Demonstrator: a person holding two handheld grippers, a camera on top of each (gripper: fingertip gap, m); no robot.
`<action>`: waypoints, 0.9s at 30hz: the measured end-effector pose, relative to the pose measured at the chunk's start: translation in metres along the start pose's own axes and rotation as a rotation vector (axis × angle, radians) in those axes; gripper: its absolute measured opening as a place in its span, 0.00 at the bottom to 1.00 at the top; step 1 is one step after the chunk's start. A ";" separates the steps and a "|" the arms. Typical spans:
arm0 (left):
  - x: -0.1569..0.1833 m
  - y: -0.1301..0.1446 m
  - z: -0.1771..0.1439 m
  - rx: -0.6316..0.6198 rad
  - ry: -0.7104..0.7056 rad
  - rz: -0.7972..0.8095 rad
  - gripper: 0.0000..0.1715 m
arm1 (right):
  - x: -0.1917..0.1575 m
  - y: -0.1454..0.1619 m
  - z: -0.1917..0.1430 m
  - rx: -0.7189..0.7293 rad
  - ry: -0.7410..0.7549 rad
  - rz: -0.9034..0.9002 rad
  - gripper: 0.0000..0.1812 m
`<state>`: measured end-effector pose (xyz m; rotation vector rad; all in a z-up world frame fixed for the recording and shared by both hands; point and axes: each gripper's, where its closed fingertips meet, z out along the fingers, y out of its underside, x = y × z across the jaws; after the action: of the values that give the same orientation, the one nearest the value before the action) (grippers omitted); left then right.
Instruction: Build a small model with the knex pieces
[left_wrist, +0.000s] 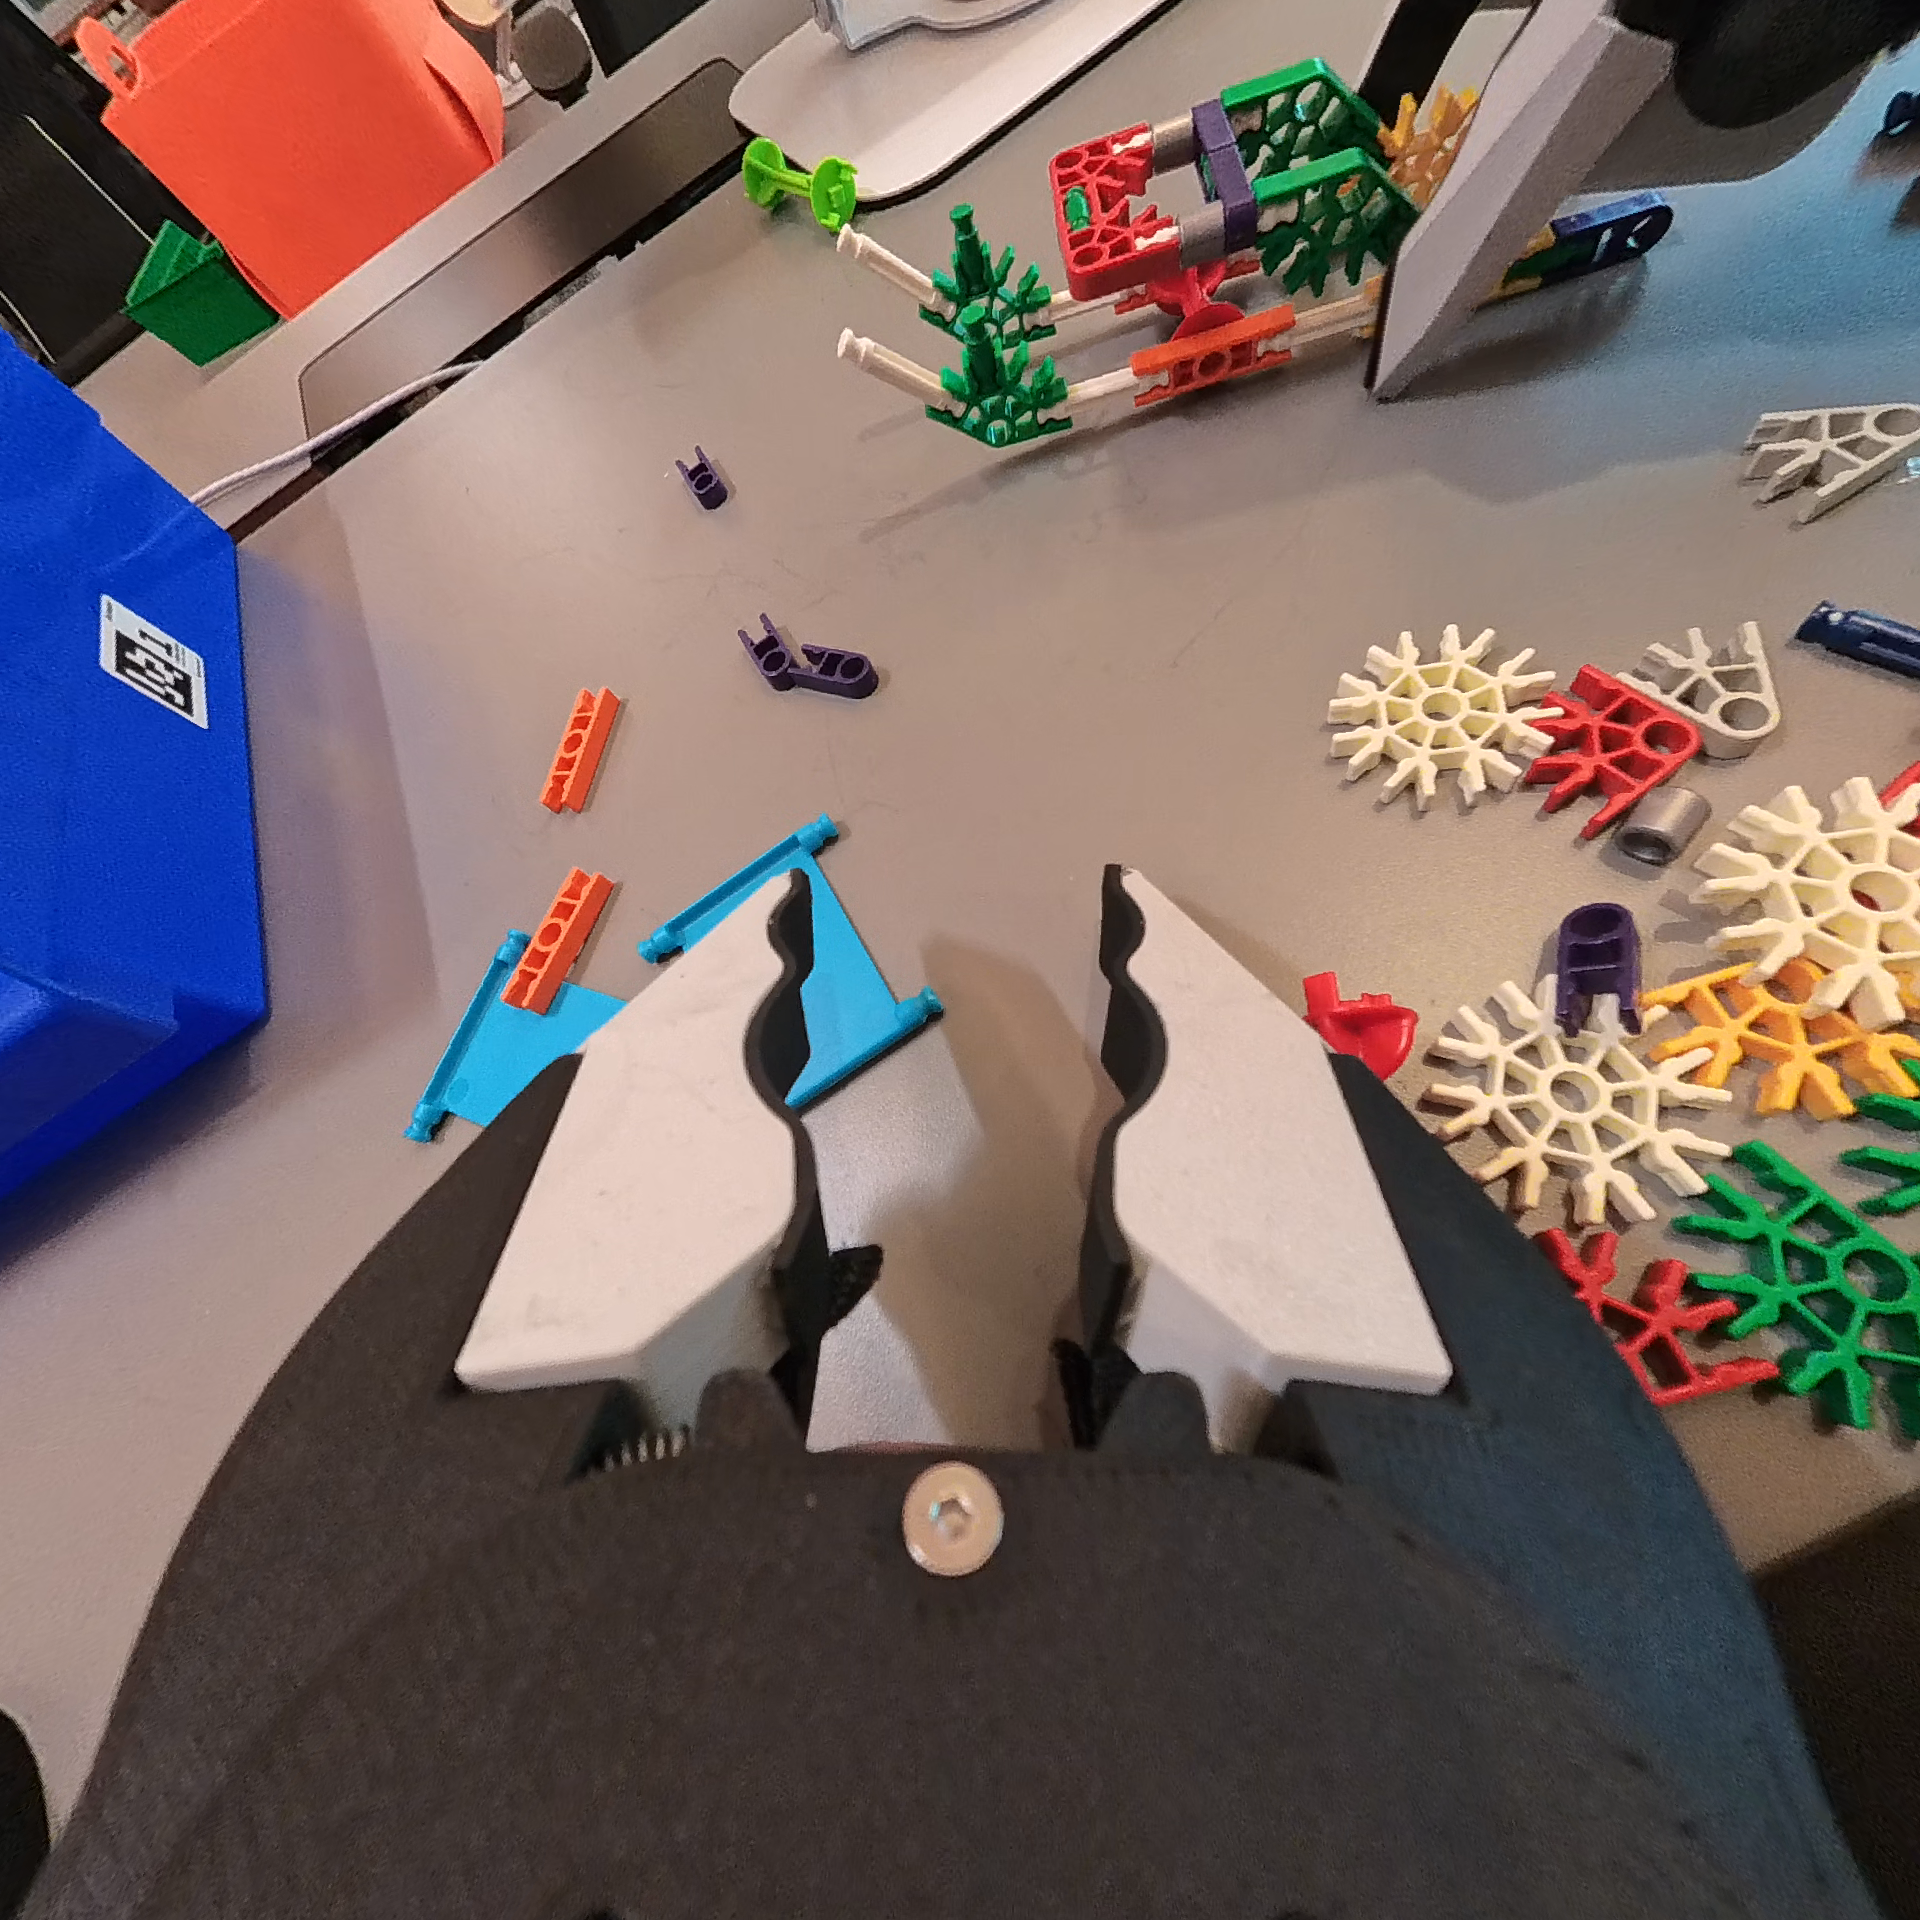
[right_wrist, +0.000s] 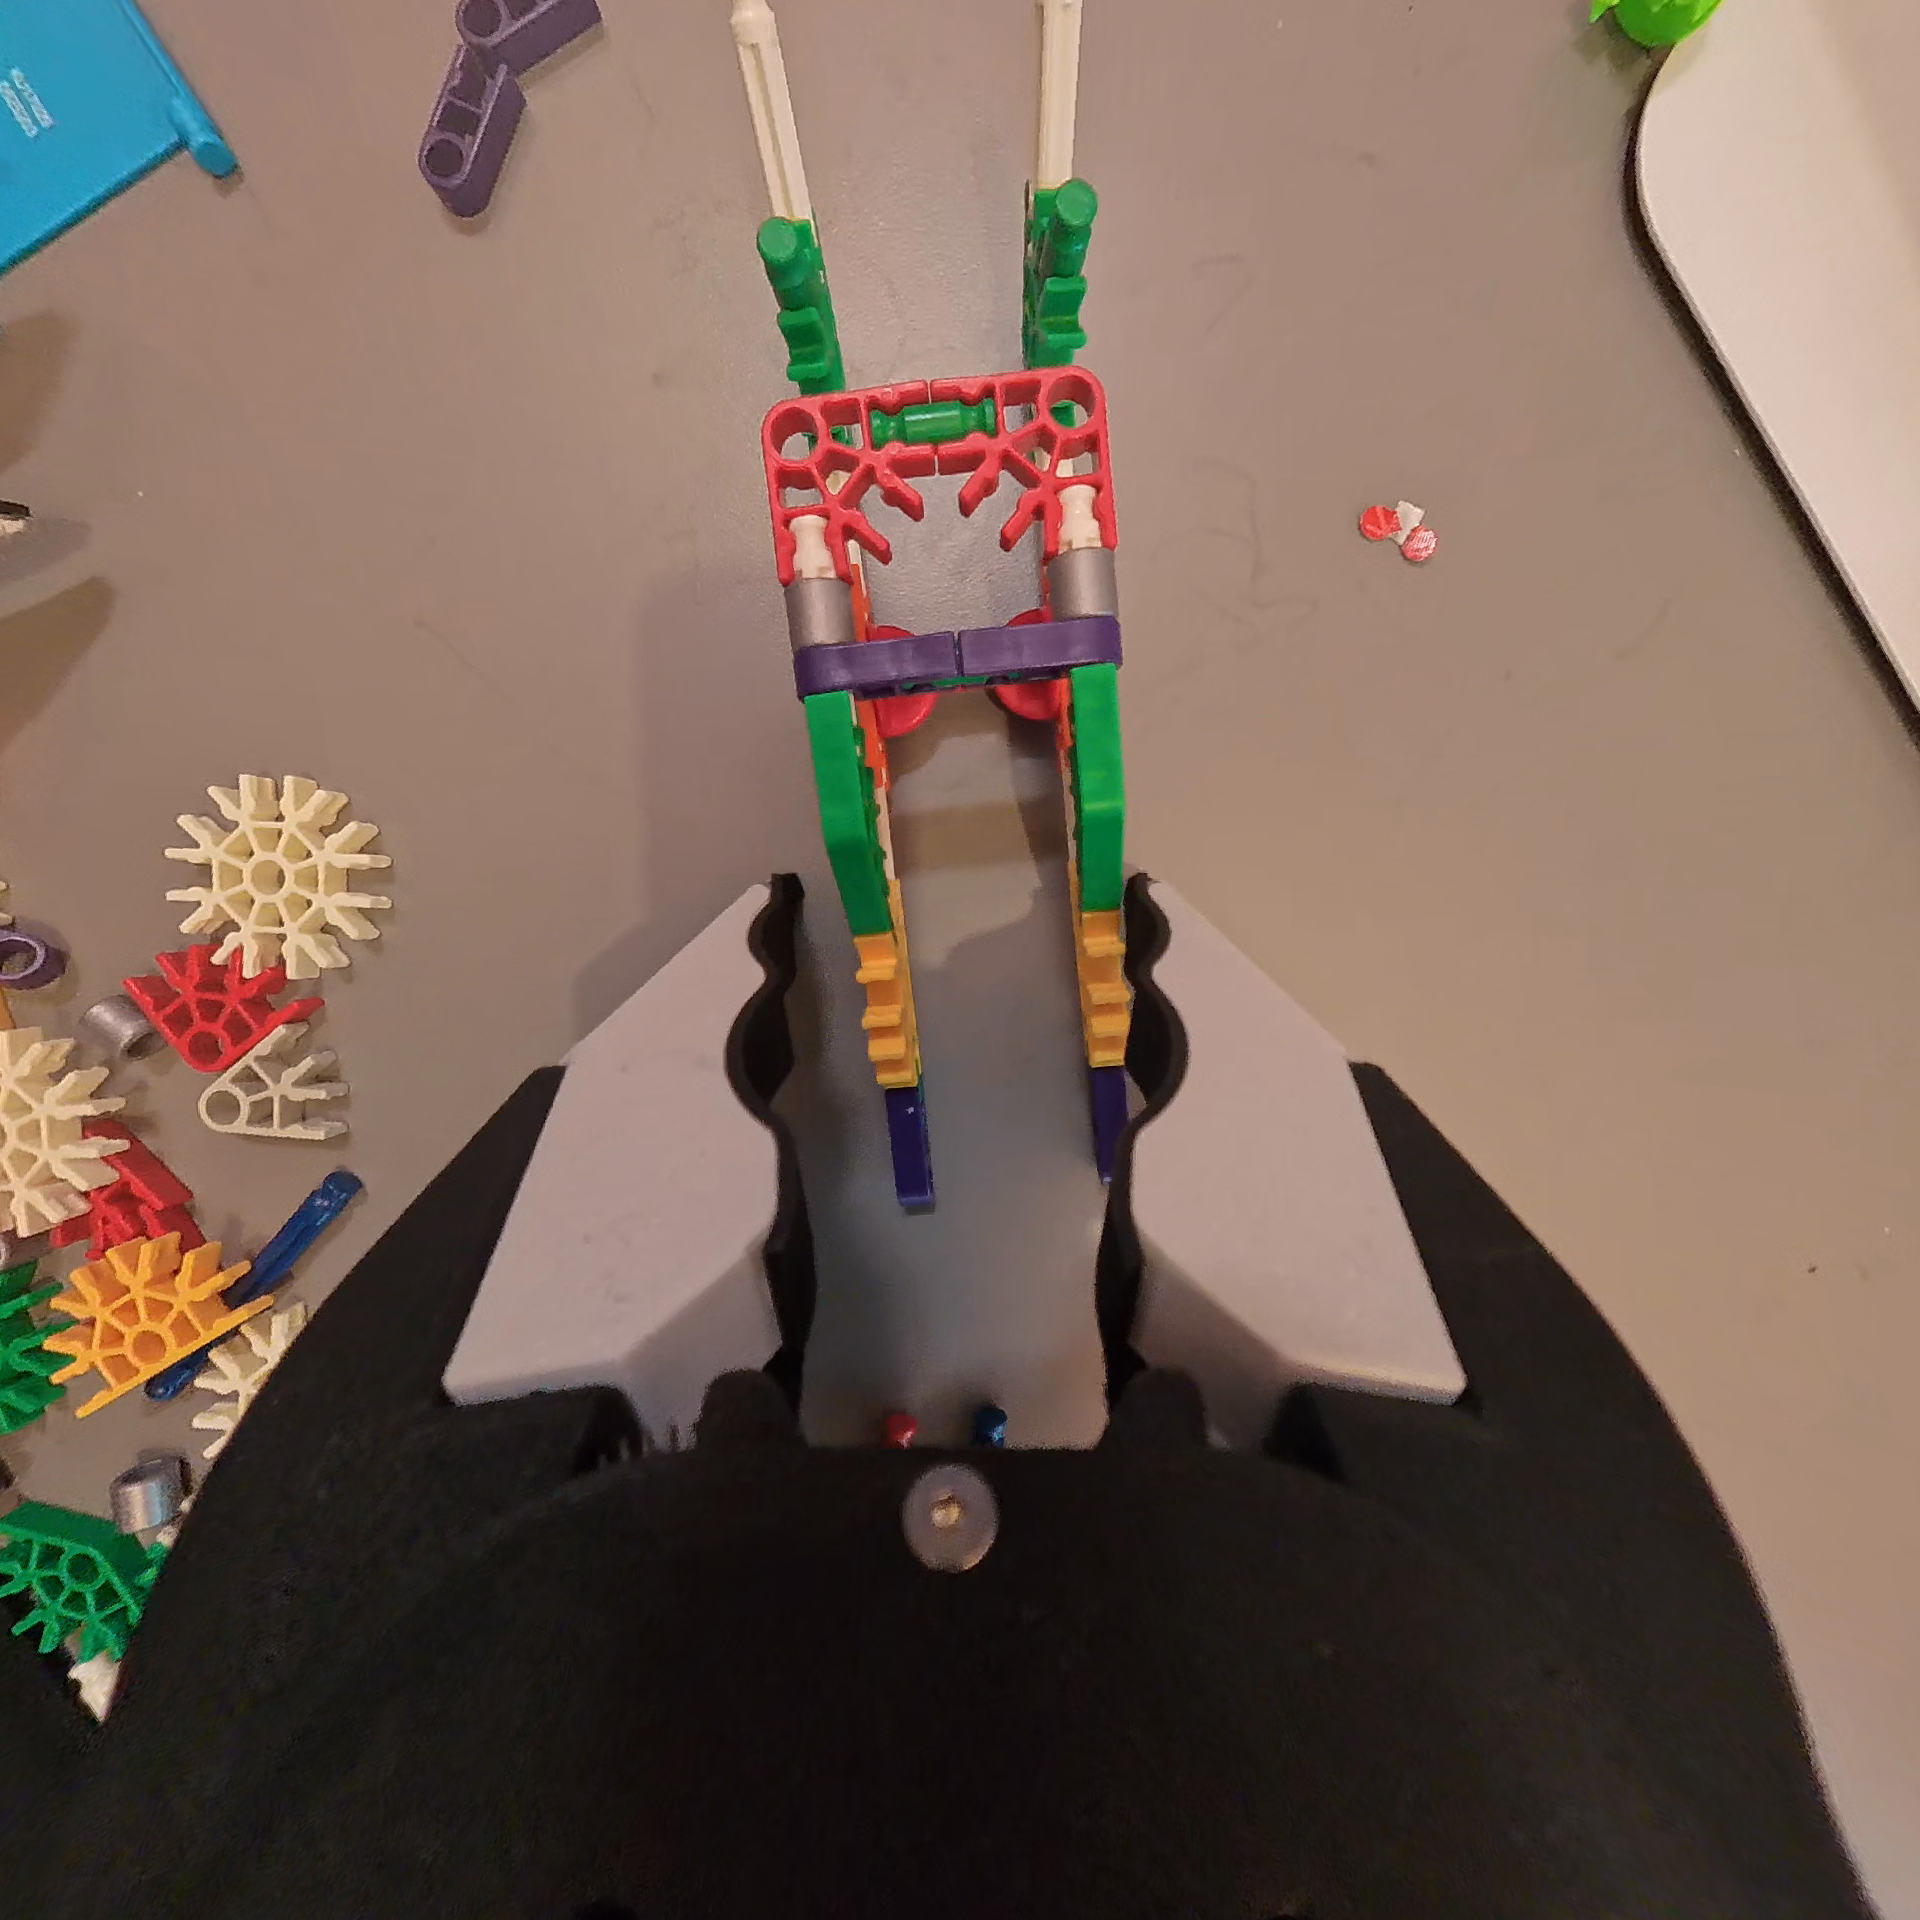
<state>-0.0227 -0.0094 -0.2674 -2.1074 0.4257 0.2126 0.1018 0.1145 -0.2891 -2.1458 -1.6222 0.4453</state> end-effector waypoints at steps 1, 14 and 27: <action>0.000 0.000 0.000 0.000 0.000 -0.001 0.31 | -0.001 0.000 0.000 -0.002 -0.005 0.003 0.35; 0.001 0.001 0.001 -0.006 0.005 0.002 0.31 | -0.018 0.005 -0.005 -0.021 -0.064 0.035 0.36; 0.001 0.001 0.000 -0.005 0.007 0.001 0.30 | -0.020 0.006 -0.006 -0.014 -0.063 0.048 0.36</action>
<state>-0.0224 -0.0096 -0.2685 -2.1137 0.4312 0.2074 0.1042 0.0932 -0.2870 -2.2063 -1.6142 0.5227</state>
